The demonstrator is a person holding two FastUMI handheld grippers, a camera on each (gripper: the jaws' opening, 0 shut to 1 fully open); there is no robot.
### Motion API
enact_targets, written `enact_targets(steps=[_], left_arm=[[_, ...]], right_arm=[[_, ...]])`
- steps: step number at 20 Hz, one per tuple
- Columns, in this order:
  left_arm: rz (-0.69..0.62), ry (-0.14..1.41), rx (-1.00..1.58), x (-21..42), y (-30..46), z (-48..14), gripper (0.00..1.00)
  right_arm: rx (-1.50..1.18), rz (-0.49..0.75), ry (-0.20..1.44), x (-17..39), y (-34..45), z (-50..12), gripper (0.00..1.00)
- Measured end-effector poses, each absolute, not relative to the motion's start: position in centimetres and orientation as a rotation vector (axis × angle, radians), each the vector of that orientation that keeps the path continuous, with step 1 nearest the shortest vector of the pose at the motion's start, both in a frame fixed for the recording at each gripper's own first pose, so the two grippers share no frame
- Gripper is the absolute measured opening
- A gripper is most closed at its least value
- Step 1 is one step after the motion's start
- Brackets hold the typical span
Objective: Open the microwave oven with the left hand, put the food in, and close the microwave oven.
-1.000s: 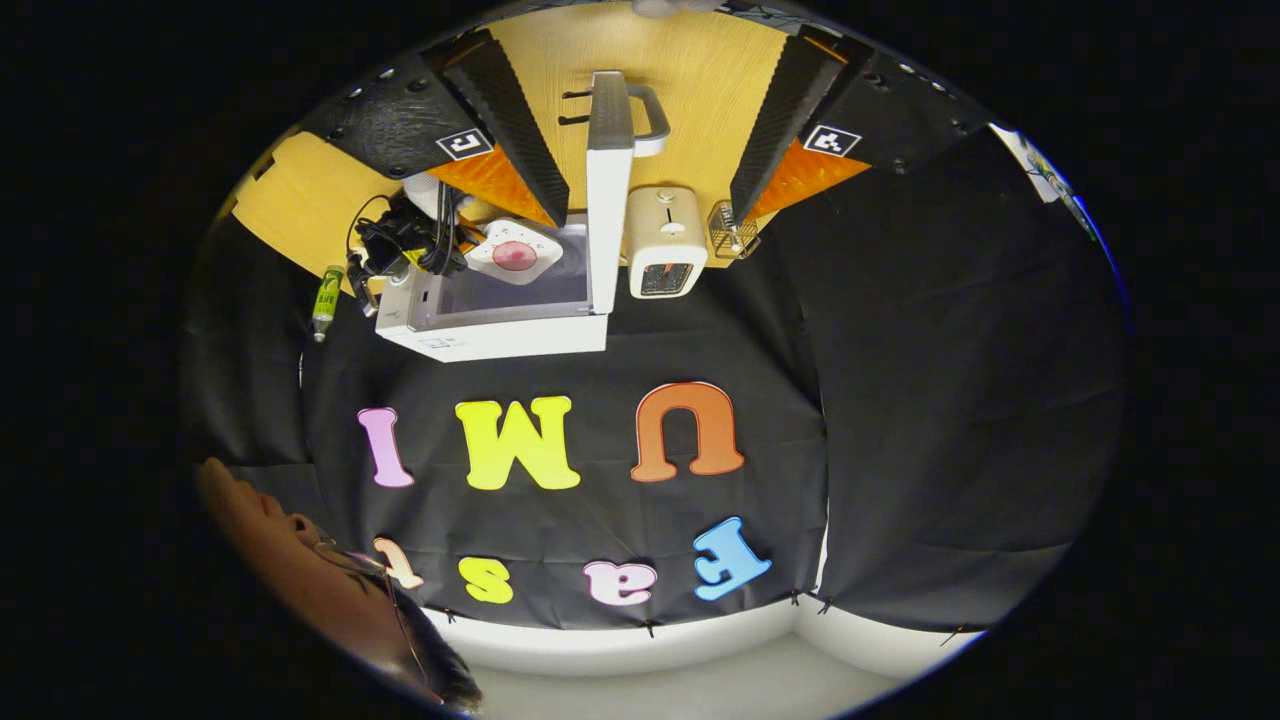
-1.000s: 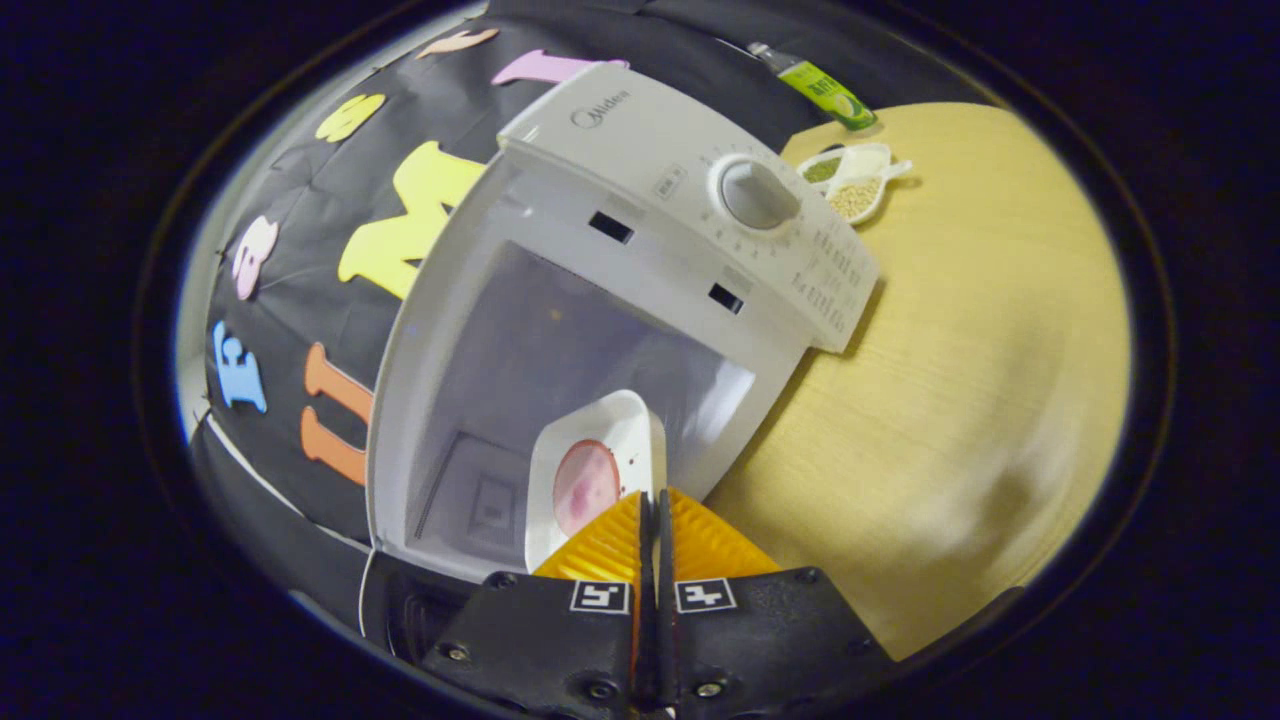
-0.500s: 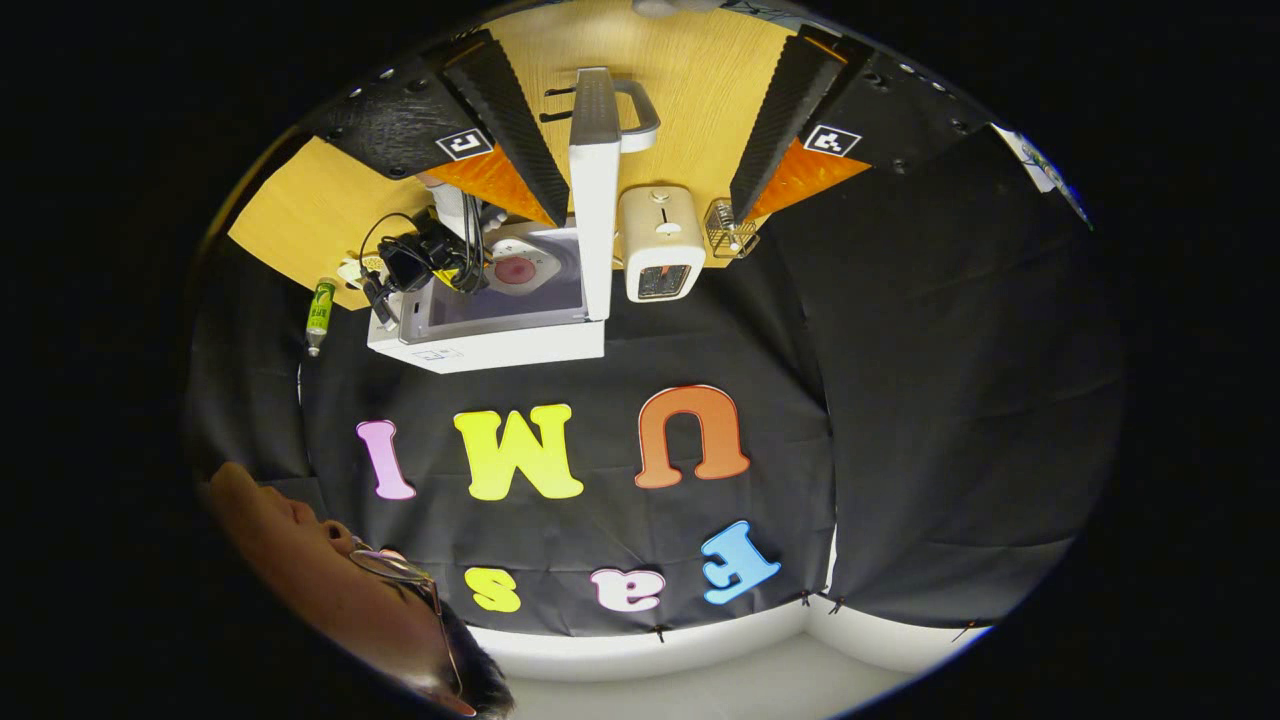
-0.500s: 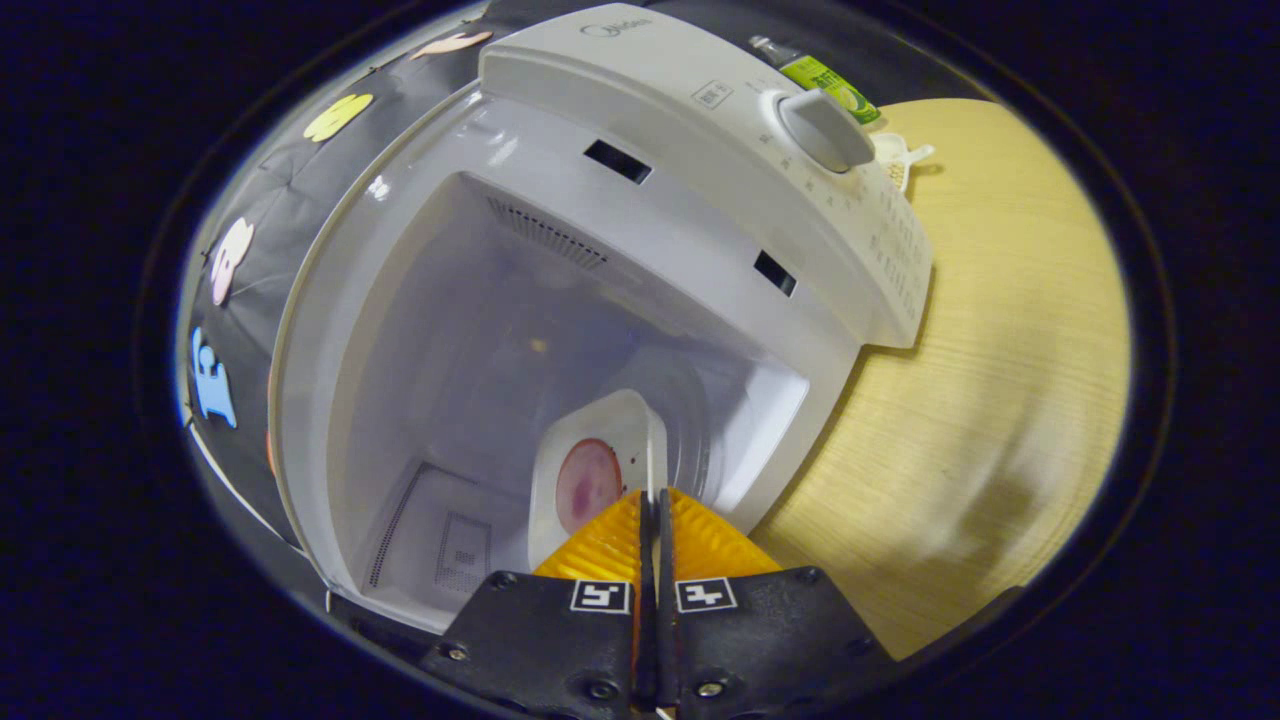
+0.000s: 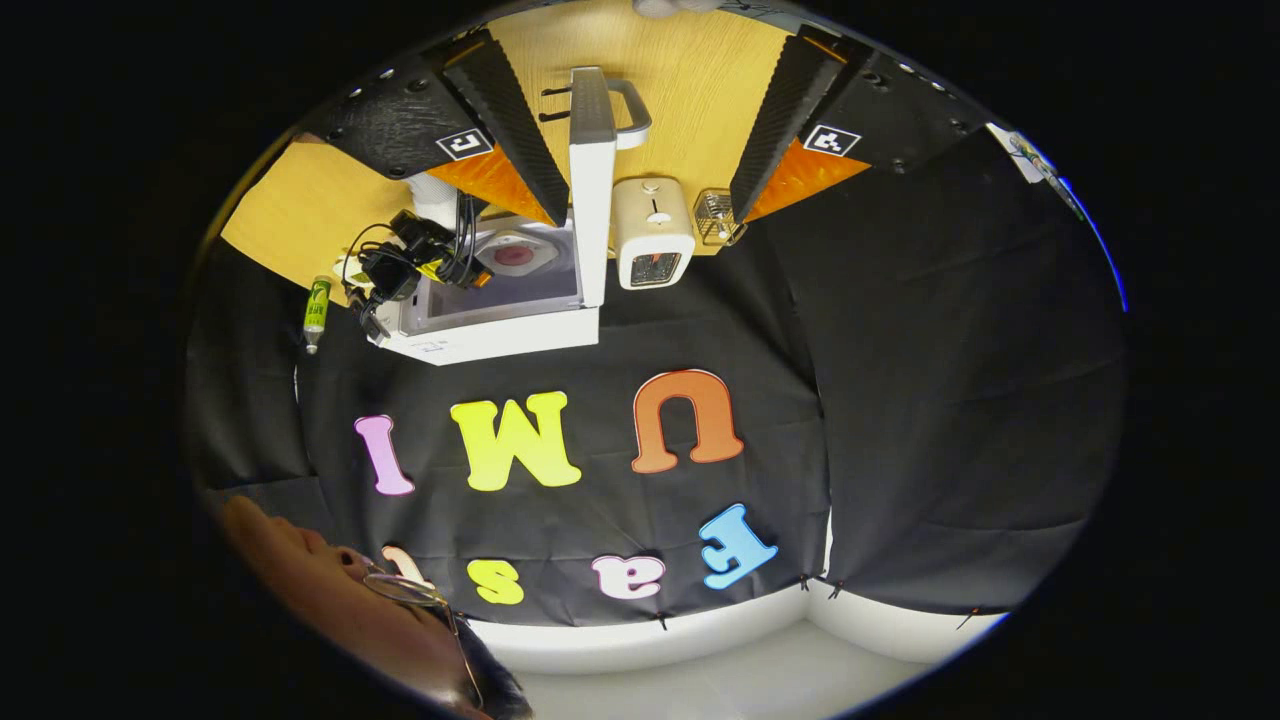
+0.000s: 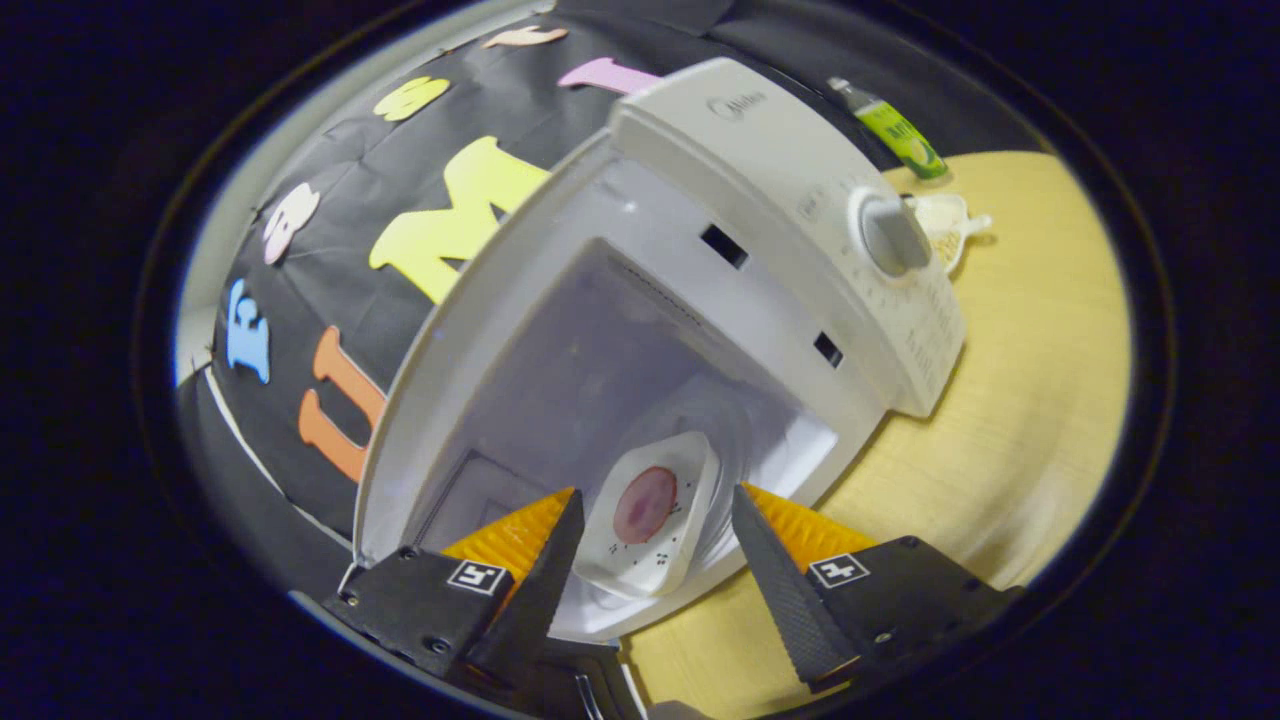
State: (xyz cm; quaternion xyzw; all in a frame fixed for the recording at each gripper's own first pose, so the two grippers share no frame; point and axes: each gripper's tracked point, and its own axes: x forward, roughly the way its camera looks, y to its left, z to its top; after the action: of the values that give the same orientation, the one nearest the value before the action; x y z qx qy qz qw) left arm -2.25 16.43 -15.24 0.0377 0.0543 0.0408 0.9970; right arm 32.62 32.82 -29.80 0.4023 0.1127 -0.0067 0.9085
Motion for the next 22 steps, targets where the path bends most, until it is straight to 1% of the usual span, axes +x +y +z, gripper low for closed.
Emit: enact_targets(steps=[1, 2, 3, 4, 5, 8, 9, 11, 12, 13, 14, 16, 17, 18, 19, 20, 21, 22], left_arm=[[0.079, 0.099, 0.073, -2.2, 16.3, -14.8, 0.96], [0.078, 0.091, 0.070, -2.0, 16.3, -14.5, 0.96], [0.077, 0.085, 0.065, -2.0, 16.2, -14.1, 0.97], [0.077, 0.074, 0.060, -2.0, 16.2, -13.9, 0.97], [0.075, 0.069, 0.051, -1.9, 16.3, -13.5, 0.96], [0.069, 0.046, 0.046, -1.1, 16.1, -12.9, 0.96], [0.069, 0.043, 0.040, -0.9, 16.1, -13.1, 0.96], [0.073, 0.054, 0.036, -0.6, 16.6, -13.9, 0.96], [0.085, 0.066, 0.038, -0.5, 17.2, -14.5, 1.00], [0.095, 0.072, 0.034, -0.4, 17.8, -14.9, 0.96], [0.103, 0.078, 0.026, -0.3, 18.2, -15.4, 0.96], [0.115, 0.089, 0.021, -0.3, 19.2, -16.7, 0.97], [0.128, 0.097, 0.028, -0.4, 20.0, -17.3, 0.96], [0.144, 0.102, 0.026, -0.2, 20.8, -17.9, 0.95], [0.159, 0.110, 0.016, -0.1, 21.6, -18.6, 0.89], [0.168, 0.121, 0.008, 0.0, 22.1, -19.3, 0.89], [0.159, 0.144, -0.002, 0.1, 22.2, -20.3, 0.76], [0.152, 0.147, 0.000, 0.0, 22.2, -20.8, 0.61]], right_arm=[[0.777, 0.008, 0.227, 31.6, 32.5, -28.4, 0.99], [0.735, 0.023, 0.218, 30.8, 32.0, -27.2, 0.99], [0.685, 0.046, 0.214, 29.9, 31.7, -26.0, 0.87], [0.635, 0.064, 0.220, 28.6, 31.1, -24.8, 0.87], [0.580, 0.076, 0.215, 27.5, 30.2, -23.5, 1.00], [0.434, 0.120, 0.214, 24.1, 27.6, -20.1, 1.00], [0.373, 0.132, 0.222, 22.8, 26.5, -19.3, 0.89], [0.251, 0.155, 0.231, 20.3, 24.4, -17.8, 0.90], [0.198, 0.153, 0.230, 19.1, 23.1, -17.0, 1.00], [0.156, 0.156, 0.237, 18.1, 22.1, -16.3, 1.00], [0.112, 0.161, 0.245, 16.9, 20.9, -15.6, 0.90], [0.055, 0.156, 0.244, 14.8, 18.4, -14.0, 0.91], [0.035, 0.149, 0.243, 13.7, 17.3, -13.4, 1.00], [0.018, 0.148, 0.248, 12.4, 16.4, -12.9, 1.00], [0.002, 0.140, 0.250, 11.3, 15.5, -12.3, 0.91], [-0.004, 0.135, 0.250, 10.5, 14.8, -11.7, 0.91], [-0.008, 0.134, 0.254, 9.6, 14.3, -11.3, 0.91], [-0.002, 0.127, 0.261, 8.7, 13.8, -11.0, 1.00]])
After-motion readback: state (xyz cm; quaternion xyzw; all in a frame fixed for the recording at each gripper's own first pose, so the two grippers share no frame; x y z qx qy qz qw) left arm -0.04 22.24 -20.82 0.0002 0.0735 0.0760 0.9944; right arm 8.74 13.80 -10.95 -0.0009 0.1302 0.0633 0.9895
